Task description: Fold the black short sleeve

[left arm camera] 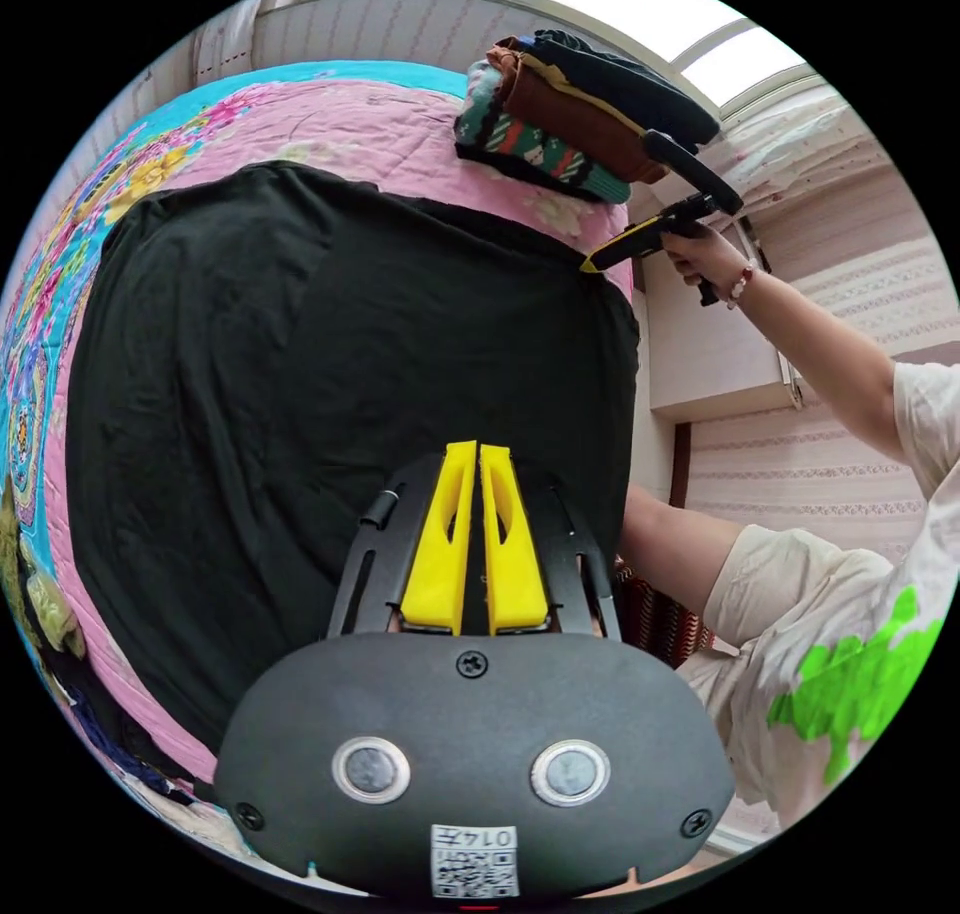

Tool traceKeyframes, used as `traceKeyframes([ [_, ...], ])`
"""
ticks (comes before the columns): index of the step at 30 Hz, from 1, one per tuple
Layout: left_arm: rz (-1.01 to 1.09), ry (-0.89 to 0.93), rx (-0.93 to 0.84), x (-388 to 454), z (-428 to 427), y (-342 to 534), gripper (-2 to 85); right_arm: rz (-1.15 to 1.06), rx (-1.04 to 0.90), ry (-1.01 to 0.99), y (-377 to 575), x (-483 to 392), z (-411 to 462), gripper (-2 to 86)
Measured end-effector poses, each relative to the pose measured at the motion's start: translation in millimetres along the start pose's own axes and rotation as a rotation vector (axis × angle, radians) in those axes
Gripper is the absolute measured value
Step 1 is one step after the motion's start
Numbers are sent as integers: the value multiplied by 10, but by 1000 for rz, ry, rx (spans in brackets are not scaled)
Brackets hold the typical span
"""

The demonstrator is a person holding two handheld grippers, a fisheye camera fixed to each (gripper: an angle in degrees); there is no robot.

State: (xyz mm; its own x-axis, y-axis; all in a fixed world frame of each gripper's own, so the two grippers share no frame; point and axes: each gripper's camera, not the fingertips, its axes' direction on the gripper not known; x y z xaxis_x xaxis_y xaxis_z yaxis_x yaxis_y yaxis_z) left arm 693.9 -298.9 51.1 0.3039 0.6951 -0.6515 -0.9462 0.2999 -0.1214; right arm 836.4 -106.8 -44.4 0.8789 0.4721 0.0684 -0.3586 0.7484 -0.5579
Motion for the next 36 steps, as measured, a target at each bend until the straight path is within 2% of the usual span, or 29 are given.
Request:
traceKeyframes([
  [4, 18, 8, -15, 215, 69, -82, -8, 68, 26, -92, 523, 347, -59, 82],
  [8, 35, -13, -51, 453, 182, -166, 0, 275, 96, -179, 1354, 704, 116, 73],
  [10, 44, -58, -70, 558, 231, -200, 12, 405, 106, -314, 1791, 863, 435, 62],
  [13, 58, -105, -89, 683, 289, -243, 34, 468, 116, -457, 1997, 883, 786, 63],
  [20, 63, -178, -96, 864, 244, -215, 42, 487, 123, -464, 2242, 832, 936, 22],
  [24, 60, -212, -92, 923, 170, -99, 44, 464, 128, -434, 2431, 596, 890, 24],
  [29, 49, -223, -105, 961, 127, 120, 52, 382, 189, -371, 2553, 33, 702, 91],
  [32, 30, -225, -104, 975, 72, 317, 52, 238, 197, -304, 2516, -626, 601, 99],
  [36, -25, -240, -89, 952, -78, 719, 51, -46, 114, -80, 2319, -1973, 660, 102],
])
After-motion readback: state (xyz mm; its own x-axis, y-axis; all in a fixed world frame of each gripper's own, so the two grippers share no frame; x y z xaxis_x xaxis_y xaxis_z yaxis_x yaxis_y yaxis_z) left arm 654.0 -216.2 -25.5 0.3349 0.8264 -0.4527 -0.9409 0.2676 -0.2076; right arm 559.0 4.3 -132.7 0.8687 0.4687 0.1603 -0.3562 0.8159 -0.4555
